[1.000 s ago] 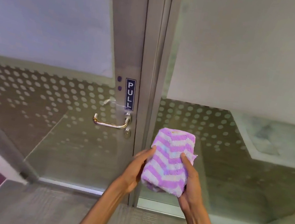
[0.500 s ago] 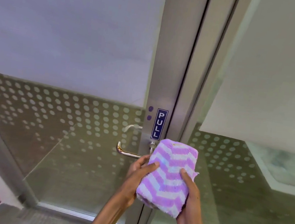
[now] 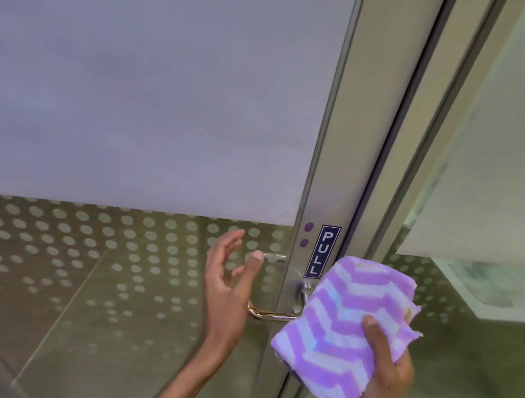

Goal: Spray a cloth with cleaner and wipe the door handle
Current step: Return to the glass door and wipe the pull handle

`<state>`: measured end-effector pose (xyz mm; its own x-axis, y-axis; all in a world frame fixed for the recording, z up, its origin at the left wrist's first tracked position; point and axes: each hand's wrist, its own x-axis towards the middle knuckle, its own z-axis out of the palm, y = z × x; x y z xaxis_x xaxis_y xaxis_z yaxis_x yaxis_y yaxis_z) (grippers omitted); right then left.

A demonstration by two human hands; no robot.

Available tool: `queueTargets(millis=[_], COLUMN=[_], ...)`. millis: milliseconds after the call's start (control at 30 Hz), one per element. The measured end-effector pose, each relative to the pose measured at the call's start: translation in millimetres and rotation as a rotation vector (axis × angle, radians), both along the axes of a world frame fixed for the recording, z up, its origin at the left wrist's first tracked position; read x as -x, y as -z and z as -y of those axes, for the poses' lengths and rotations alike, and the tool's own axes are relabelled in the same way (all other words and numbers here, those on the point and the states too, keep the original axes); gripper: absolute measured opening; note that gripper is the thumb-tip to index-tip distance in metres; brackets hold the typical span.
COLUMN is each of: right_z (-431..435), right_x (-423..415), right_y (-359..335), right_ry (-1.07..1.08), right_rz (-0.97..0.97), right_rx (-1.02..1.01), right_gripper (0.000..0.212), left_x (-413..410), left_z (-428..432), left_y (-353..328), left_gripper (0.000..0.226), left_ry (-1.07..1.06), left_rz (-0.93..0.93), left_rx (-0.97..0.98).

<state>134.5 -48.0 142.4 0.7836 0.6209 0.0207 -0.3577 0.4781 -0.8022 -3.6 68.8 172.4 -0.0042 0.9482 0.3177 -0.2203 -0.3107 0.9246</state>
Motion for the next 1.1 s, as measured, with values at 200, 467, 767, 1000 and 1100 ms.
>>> queueTargets(millis=[200, 467, 767, 1000, 1100], right_z=[-4.0, -34.9, -90.3, -139.4, -147.3], right_x=[14.0, 16.4, 0.7, -2.7, -2.4], right_y=[-15.1, -12.0, -9.2, -15.3, -13.1], right_ry=[0.539, 0.662, 0.677, 0.588, 0.593], right_rz=[0.363, 0.69, 0.969, 1.085, 1.102], right_rx=[-0.06, 0.042, 0.099, 0.187, 0.185], right_gripper=[0.031, 0.03, 0.051, 0.051, 0.047], left_x=[1.8, -22.6, -30.3, -29.8, -30.6], left_z=[-52.4, -111.0, -126.4, -126.5, -127.9], left_y=[-32.2, -38.0, -31.0, -30.6, -29.1], left_gripper=[0.059, 0.063, 0.058, 0.06, 0.064], left_ry=[-0.305, -0.484, -0.642, -0.605, -0.598], left_rz=[-0.302, -0.743, -0.953, -0.931, -0.91], left_rx=[-0.478, -0.851, -0.877, -0.87, -0.875])
